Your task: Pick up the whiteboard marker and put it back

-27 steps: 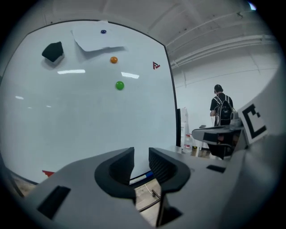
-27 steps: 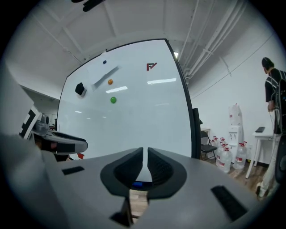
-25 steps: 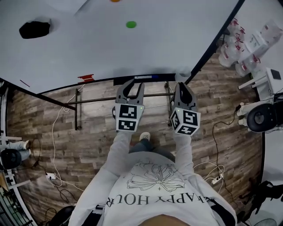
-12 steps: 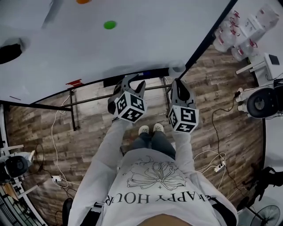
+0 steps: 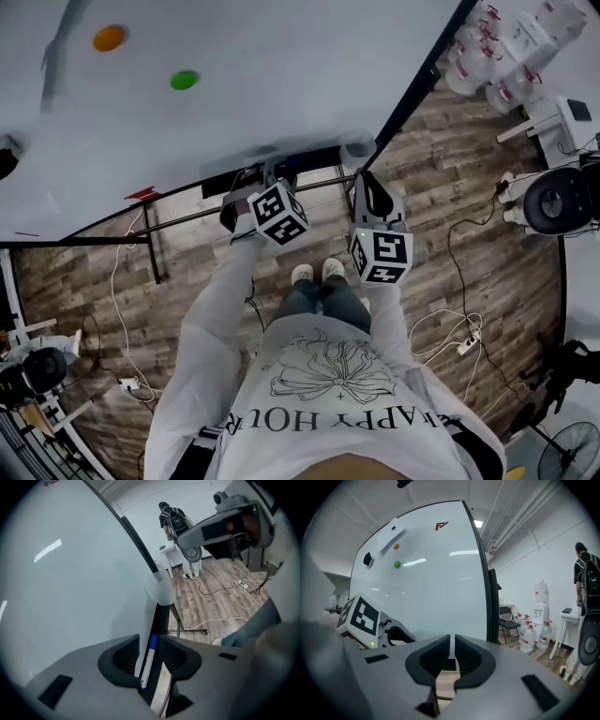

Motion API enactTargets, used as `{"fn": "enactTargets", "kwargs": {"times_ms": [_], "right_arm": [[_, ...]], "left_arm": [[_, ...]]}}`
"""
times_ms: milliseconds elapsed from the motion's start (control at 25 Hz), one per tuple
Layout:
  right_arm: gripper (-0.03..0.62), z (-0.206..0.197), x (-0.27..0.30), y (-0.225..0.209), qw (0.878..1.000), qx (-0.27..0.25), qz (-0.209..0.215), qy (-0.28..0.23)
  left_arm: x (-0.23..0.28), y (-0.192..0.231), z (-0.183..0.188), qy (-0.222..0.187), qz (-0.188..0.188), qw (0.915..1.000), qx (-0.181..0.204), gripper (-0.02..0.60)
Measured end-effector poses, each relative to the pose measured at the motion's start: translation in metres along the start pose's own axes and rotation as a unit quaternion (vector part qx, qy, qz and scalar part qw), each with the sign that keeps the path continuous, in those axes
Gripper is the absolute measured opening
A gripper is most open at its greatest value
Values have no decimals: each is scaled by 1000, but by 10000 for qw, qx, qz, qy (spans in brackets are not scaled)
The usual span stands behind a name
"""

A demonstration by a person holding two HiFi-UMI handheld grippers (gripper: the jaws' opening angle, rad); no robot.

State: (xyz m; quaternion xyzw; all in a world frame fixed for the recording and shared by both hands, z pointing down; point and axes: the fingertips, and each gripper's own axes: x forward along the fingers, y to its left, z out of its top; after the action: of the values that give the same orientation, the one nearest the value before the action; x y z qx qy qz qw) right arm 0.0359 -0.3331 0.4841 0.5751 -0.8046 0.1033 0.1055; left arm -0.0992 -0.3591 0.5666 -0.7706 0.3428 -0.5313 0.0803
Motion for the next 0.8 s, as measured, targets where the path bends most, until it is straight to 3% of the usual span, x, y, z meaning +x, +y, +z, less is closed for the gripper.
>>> {"fn": "enactTargets", "kwargs": {"times_ms": [240,440,800], "right_arm": [[14,-4,7,-9,9999,-25,9,104],[14,-5,14,-13,9999,-33,37,141],[14,-4,20,-18,9999,-50,16,158]], "left_arm": [[31,-3,-2,500,-279,9969,536,120],[53,-10,-10,854,-542,9922,724,120],[75,-14,-32,1368,-628,9841,941,118]]}}
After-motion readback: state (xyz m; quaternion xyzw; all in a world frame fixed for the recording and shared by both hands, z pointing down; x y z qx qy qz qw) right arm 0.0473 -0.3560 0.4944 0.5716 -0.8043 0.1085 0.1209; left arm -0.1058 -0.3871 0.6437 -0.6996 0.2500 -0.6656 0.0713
